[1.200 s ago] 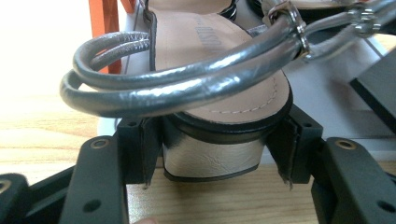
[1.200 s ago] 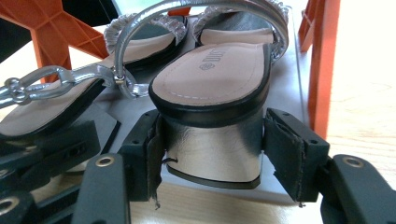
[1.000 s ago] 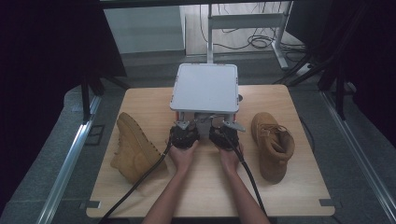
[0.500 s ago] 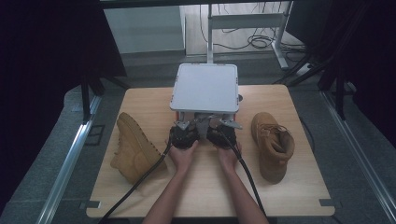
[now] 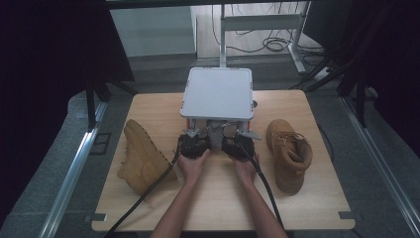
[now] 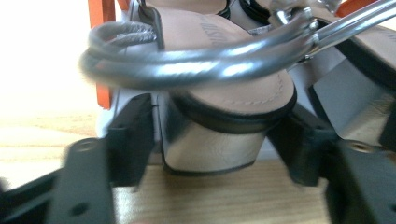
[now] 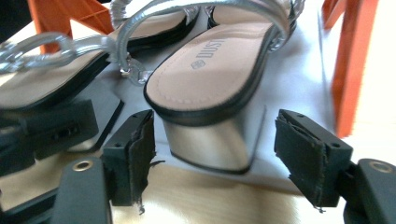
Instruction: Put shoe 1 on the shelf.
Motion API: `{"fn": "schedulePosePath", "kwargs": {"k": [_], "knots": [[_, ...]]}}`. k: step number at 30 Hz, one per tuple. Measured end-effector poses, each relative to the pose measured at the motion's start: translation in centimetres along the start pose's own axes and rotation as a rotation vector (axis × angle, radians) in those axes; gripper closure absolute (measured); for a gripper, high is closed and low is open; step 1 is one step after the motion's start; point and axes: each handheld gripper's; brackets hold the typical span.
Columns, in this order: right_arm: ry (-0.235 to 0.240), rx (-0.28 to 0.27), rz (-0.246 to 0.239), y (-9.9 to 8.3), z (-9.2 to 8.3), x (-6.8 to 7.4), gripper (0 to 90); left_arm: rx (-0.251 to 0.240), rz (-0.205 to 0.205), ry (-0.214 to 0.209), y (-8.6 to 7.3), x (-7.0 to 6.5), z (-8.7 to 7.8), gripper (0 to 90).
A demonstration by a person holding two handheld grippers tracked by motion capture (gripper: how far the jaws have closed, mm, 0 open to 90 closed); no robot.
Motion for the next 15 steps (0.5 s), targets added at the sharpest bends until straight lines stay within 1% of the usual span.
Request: {"fn": "schedulePosePath", "kwargs": {"k": [1, 2, 4, 6, 7, 8, 10, 11, 12, 14, 15], "knots": [[-0.001, -0.004, -0.007, -0.1, -0.4, -0.2, 28.6, -0.005, -0.002, -0.004, -0.1, 0.0, -0.3, 25.8], [0.002, -0.011, -0.010, -0.2, -0.7, -0.4, 28.7, -0.005, 0.002, -0.012, -0.2, 0.1, -0.7, 25.4], [0.012, -0.025, -0.002, -0.3, -1.6, -0.9, 31.6, -0.010, 0.004, -0.017, -0.5, 0.0, -1.3, 23.5], [0.018, -0.041, -0.006, -0.4, -2.1, -1.2, 34.2, -0.020, 0.009, -0.030, -0.9, 0.0, -2.0, 25.1], [0.016, -0.047, -0.011, -0.5, -2.4, -1.4, 35.8, -0.028, 0.017, -0.035, -1.0, 0.0, -2.3, 27.6], [0.017, -0.053, -0.016, -0.6, -2.6, -1.5, 38.0, -0.033, 0.012, -0.028, -1.2, -0.1, -2.6, 28.9], [0.021, -0.054, -0.022, -0.7, -3.0, -1.6, 41.7, -0.058, -0.023, -0.028, -1.5, -0.3, -3.4, 32.0], [0.025, -0.060, -0.024, -0.8, -3.2, -1.7, 44.6, -0.072, -0.027, -0.018, -1.6, -0.4, -3.7, 33.8], [0.018, -0.064, -0.027, -0.8, -3.4, -1.7, 48.3, -0.080, -0.024, -0.002, -1.8, -0.5, -3.9, 36.0], [0.008, -0.077, -0.027, -0.8, -3.6, -1.8, 55.8, -0.081, -0.020, 0.026, -2.0, -0.6, -4.2, 41.6], [0.006, -0.079, -0.021, -0.8, -3.7, -1.8, 60.6, -0.079, -0.025, 0.048, -2.1, -0.6, -4.3, 45.3]]}}
Point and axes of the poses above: each handheld gripper's, and its own axes: z roughly forward along the jaws, y roughly out of its top, x roughly to its left, and after that the axes turned 6 degrees about x, right-handed
